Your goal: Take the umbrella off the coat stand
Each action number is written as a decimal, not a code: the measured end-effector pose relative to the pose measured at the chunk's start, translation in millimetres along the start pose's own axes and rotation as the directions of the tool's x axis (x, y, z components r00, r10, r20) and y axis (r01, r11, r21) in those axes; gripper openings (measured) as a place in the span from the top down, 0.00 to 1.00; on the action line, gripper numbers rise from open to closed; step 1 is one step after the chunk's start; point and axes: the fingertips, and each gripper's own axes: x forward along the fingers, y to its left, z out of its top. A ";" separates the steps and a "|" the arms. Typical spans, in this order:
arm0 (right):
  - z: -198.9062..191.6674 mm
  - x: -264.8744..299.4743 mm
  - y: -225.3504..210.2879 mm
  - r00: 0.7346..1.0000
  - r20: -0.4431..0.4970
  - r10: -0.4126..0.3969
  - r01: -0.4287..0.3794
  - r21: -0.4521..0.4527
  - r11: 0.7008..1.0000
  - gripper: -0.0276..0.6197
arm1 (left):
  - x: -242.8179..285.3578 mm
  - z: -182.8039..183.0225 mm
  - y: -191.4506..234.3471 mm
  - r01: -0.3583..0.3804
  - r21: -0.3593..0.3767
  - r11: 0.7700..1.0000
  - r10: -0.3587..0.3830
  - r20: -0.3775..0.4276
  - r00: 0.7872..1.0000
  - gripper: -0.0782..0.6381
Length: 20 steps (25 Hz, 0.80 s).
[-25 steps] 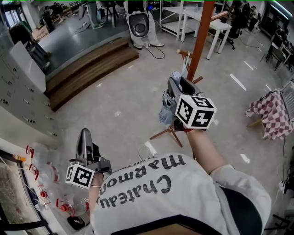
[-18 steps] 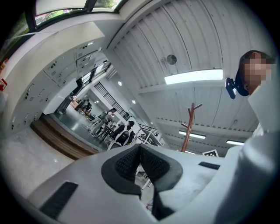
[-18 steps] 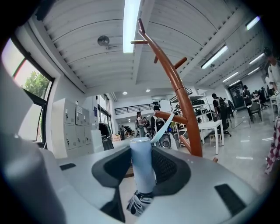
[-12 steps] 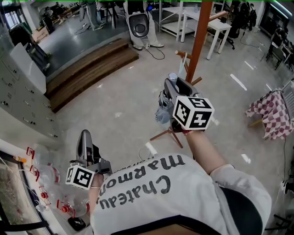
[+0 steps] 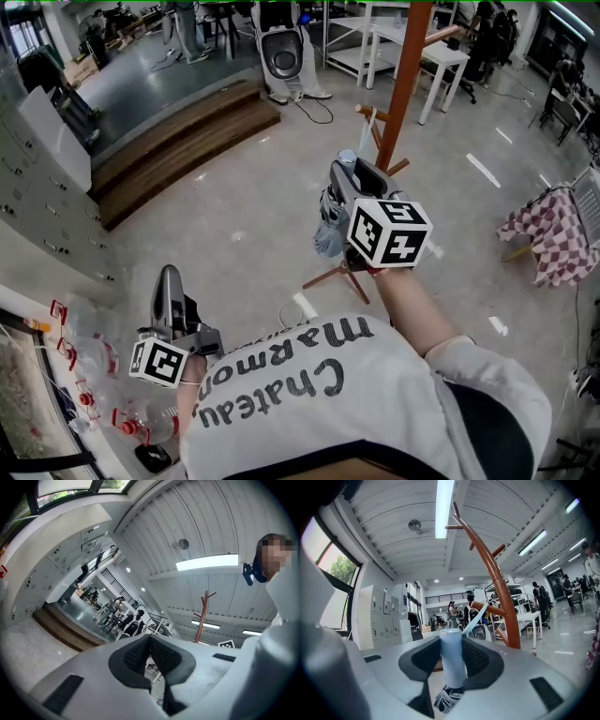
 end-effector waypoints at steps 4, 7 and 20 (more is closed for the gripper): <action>1.8 -1.0 2.7 1.000 0.007 0.001 -0.001 0.001 1.000 0.72 | -3.3 2.9 1.5 -0.004 -0.001 1.000 0.004 0.010 1.000 0.86; 7.0 -2.7 4.5 1.000 0.016 0.008 -0.008 -0.005 1.000 0.72 | -5.4 3.3 -0.1 -0.008 -0.004 1.000 0.008 0.016 1.000 0.86; 11.2 -5.3 17.4 0.999 0.020 0.034 -0.033 -0.010 0.999 0.72 | -15.5 7.2 4.9 -0.018 -0.010 1.000 0.018 0.035 0.999 0.86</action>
